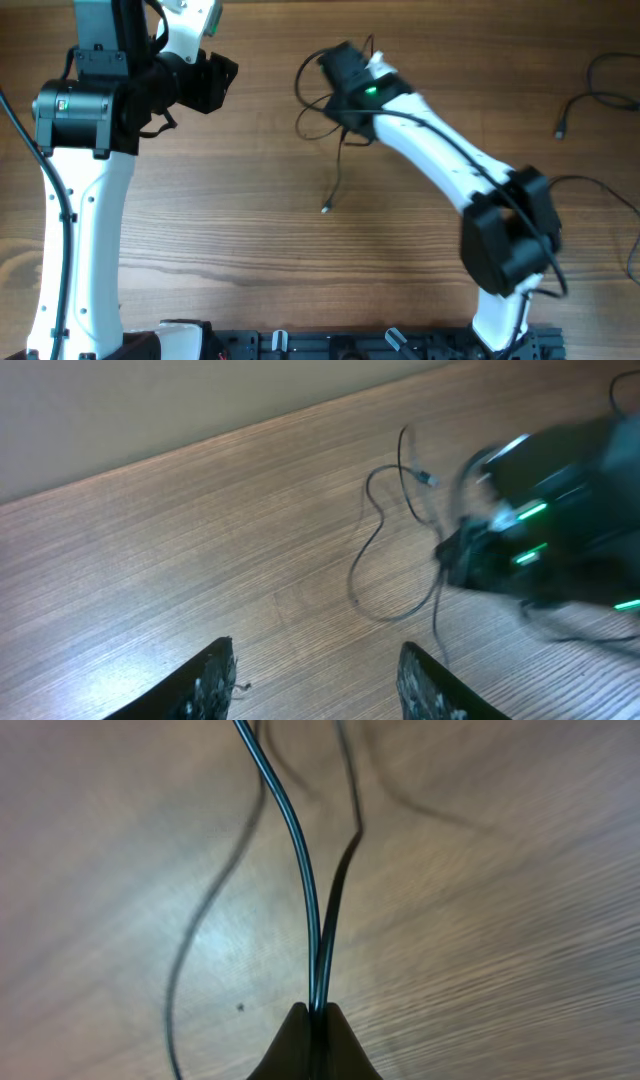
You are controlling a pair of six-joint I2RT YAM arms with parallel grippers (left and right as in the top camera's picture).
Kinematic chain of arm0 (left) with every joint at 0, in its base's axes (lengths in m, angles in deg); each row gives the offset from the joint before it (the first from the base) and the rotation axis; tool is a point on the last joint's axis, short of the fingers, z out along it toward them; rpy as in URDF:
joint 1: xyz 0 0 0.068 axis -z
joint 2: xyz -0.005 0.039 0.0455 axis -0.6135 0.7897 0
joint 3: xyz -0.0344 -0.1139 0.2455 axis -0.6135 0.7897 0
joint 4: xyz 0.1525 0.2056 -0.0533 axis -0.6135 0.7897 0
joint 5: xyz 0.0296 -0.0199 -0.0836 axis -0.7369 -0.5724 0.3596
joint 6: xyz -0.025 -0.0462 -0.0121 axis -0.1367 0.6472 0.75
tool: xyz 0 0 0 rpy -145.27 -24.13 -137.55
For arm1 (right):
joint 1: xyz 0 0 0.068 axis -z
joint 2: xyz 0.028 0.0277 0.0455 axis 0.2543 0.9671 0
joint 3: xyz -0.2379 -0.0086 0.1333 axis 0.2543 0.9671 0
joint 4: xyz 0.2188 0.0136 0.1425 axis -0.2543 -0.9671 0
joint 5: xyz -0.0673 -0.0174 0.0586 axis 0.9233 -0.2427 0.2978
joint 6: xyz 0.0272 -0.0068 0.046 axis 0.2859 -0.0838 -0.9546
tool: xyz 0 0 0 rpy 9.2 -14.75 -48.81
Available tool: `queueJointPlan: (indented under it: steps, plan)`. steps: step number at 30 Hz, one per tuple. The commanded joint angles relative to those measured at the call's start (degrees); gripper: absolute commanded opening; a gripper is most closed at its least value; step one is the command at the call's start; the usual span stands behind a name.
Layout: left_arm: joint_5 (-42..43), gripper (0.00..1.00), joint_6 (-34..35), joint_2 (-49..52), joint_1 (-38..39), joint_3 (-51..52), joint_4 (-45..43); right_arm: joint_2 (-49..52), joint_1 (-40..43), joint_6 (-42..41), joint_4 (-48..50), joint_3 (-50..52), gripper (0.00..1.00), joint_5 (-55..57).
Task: Untangle cables
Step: 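Lift the grasped cable loop up with the right gripper, then carry the cable to the right table edge with the right gripper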
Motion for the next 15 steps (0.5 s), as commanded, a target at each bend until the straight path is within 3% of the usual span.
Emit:
queueJointPlan:
  steps: [1, 9, 15]
  plan:
    - [-0.4, 0.54, -0.9, -1.4, -0.2, -0.1, -0.1, -5.3, 0.8, 5.3, -0.4, 0.0, 0.05, 3.0]
    - [-0.4, 0.54, -0.9, -1.4, -0.2, -0.1, -0.1, -12.3, 0.9, 12.1, -0.5, 0.0, 0.05, 3.7]
    - [-0.3, 0.55, -0.9, -1.4, -0.2, -0.1, 0.0, -18.9, 1.0, 16.8, 0.0, -0.3, 0.05, 11.2]
